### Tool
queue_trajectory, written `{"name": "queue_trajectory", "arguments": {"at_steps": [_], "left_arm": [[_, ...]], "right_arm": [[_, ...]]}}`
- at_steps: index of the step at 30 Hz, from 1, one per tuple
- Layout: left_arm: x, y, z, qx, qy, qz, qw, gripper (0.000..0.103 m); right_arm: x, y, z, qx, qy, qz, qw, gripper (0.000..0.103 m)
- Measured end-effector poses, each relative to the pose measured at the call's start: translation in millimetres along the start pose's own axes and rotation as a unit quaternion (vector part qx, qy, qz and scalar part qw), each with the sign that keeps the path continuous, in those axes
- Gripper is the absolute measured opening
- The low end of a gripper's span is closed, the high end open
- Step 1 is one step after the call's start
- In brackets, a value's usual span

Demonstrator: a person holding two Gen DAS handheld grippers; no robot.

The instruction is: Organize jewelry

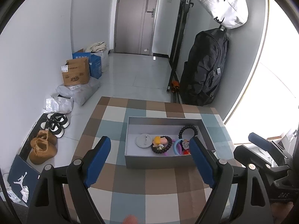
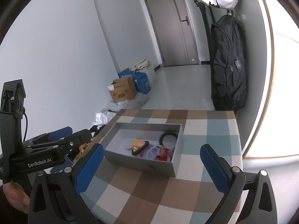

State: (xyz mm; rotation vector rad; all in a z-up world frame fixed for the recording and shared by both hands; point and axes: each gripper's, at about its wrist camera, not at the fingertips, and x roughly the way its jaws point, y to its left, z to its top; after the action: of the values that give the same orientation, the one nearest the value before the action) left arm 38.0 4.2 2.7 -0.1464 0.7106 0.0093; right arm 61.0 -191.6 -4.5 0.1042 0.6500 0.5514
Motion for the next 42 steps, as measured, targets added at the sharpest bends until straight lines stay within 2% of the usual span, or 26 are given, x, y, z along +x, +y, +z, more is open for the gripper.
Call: {"name": "queue_trajectory", "arguments": {"at_steps": [42], "left_arm": [[2.2,-3.0,0.6,-0.006,0.008,-0.005,0.9999,0.083]], "right_arm": [[2.9,0.0,-3.1,0.010,0.011,0.008,1.000,0.103]]}}
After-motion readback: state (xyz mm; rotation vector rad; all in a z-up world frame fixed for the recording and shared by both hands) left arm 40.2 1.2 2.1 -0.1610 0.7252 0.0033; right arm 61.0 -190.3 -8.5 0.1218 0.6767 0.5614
